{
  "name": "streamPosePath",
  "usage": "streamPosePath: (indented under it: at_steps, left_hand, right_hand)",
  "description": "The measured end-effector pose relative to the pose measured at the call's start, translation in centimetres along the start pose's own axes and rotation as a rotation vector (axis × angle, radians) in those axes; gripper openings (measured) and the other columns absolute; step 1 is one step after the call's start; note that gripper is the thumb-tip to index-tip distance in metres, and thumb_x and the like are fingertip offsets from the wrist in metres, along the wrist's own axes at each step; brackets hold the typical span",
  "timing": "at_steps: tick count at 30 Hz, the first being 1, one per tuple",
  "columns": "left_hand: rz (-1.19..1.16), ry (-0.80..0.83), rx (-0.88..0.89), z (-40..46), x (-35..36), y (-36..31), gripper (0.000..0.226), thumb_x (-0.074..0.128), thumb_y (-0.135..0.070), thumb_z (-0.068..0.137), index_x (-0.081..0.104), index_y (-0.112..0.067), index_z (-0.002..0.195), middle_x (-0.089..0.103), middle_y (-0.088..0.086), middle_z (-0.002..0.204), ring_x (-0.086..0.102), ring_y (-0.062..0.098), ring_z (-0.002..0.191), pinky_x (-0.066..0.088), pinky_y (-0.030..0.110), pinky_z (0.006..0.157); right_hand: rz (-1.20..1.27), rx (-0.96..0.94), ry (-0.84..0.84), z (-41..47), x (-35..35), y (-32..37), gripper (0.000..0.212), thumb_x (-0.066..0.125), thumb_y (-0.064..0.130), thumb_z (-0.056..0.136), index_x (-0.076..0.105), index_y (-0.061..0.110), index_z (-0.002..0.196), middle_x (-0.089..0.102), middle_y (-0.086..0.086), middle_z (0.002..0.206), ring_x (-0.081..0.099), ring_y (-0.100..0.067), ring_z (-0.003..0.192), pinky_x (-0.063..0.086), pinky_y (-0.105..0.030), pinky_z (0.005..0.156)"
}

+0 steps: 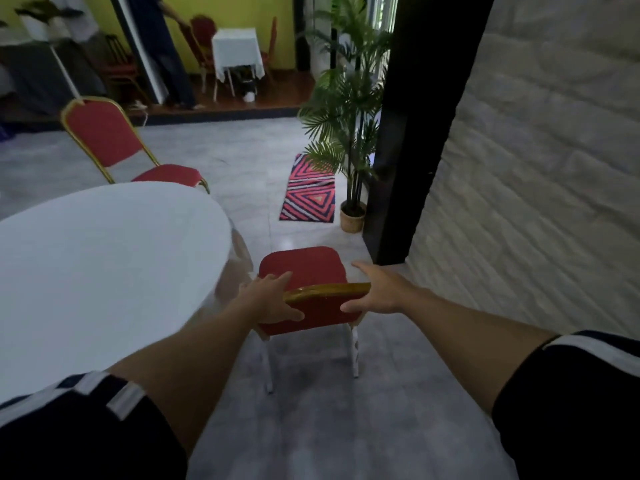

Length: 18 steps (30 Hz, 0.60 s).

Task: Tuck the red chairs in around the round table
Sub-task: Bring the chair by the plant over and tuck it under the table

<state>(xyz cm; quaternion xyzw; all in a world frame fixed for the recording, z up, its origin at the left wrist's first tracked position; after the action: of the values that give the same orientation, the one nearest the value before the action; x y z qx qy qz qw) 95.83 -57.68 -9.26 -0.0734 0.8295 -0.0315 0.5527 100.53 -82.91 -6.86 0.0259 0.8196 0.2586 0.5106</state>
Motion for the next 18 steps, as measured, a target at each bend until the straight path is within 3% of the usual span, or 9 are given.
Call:
streamPosePath:
  at_steps: [7, 13, 16, 18]
  left_hand:
    - [-0.009, 0.053, -0.052, 4.9, 0.3, -1.0, 0.113, 0.07, -0.073, 0.081, 0.009, -0.031, 0.166, 0.033, 0.007, 0.168, 0.036, 0.036, 0.151, 0.028, 0.061, 0.122]
    - [0.075, 0.169, 0.022, 10.3, 2.8, -0.4, 0.108, 0.071, -0.067, 0.082, 0.013, -0.032, 0.166, 0.035, 0.004, 0.167, 0.039, 0.032, 0.149, 0.029, 0.054, 0.121]
    - [0.013, 0.266, 0.059, 10.9, 3.8, -0.5, 0.082, 0.06, -0.05, 0.085, 0.032, -0.036, 0.161, 0.047, 0.004, 0.159, 0.047, 0.032, 0.144, 0.037, 0.048, 0.118]
    - [-0.088, 0.285, 0.1, 11.0, 4.3, -0.5, 0.063, 0.054, -0.04, 0.08, 0.054, -0.044, 0.143, 0.066, -0.001, 0.138, 0.061, 0.028, 0.128, 0.048, 0.045, 0.108]
  right_hand:
    - [-0.087, -0.057, 0.097, 7.4, 0.3, -2.1, 0.128, 0.085, 0.074, 0.065, 0.018, 0.031, 0.166, 0.032, -0.006, 0.169, 0.038, -0.03, 0.15, 0.042, -0.048, 0.115]
    - [-0.067, -0.056, 0.209, 12.7, 2.5, -3.7, 0.129, 0.087, 0.071, 0.06, 0.023, 0.032, 0.165, 0.039, -0.006, 0.166, 0.045, -0.029, 0.145, 0.045, -0.047, 0.114]
    - [-0.054, -0.071, 0.302, 13.9, 4.3, -4.0, 0.107, 0.087, 0.051, 0.072, 0.032, 0.032, 0.162, 0.05, -0.004, 0.158, 0.053, -0.027, 0.137, 0.048, -0.042, 0.109]
    - [-0.102, -0.094, 0.331, 14.3, 5.4, -4.0, 0.088, 0.081, 0.043, 0.081, 0.041, 0.034, 0.158, 0.057, -0.002, 0.15, 0.058, -0.026, 0.129, 0.049, -0.035, 0.101]
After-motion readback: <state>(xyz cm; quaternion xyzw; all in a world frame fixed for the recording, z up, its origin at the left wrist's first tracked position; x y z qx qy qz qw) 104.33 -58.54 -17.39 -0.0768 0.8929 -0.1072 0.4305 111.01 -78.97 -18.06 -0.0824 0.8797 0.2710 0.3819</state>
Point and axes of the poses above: each hand's wrist, its own z-axis towards the middle knuckle, its own x-axis out of the palm, y = z × x, the point moved 3 cm from there along z, towards the middle knuckle
